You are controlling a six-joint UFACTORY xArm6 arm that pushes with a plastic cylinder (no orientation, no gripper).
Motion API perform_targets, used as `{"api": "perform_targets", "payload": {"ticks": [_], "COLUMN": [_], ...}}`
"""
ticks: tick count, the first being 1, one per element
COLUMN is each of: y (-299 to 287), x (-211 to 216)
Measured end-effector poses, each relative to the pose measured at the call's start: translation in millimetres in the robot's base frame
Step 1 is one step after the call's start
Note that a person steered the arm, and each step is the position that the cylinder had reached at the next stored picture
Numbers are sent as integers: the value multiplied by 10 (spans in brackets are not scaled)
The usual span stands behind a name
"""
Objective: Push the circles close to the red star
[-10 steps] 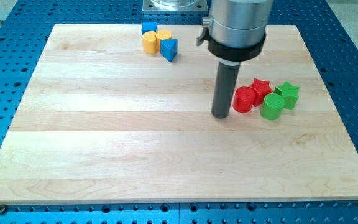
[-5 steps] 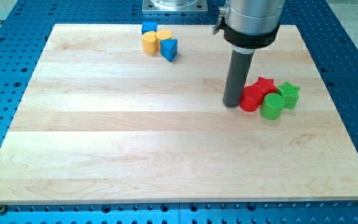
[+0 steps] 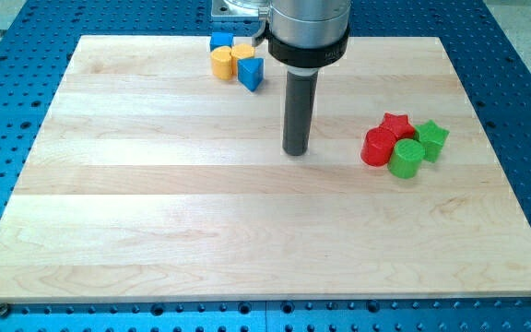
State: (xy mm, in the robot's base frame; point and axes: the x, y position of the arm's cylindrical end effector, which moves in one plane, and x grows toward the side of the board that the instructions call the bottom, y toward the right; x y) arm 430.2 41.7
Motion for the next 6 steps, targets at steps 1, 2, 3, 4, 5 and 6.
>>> {"api": "perform_targets", "payload": {"ticks": [1, 2, 3, 4, 5, 6], "y": [0, 0, -46, -333, -538, -680], "x": [102, 311, 554, 566, 566, 566]}}
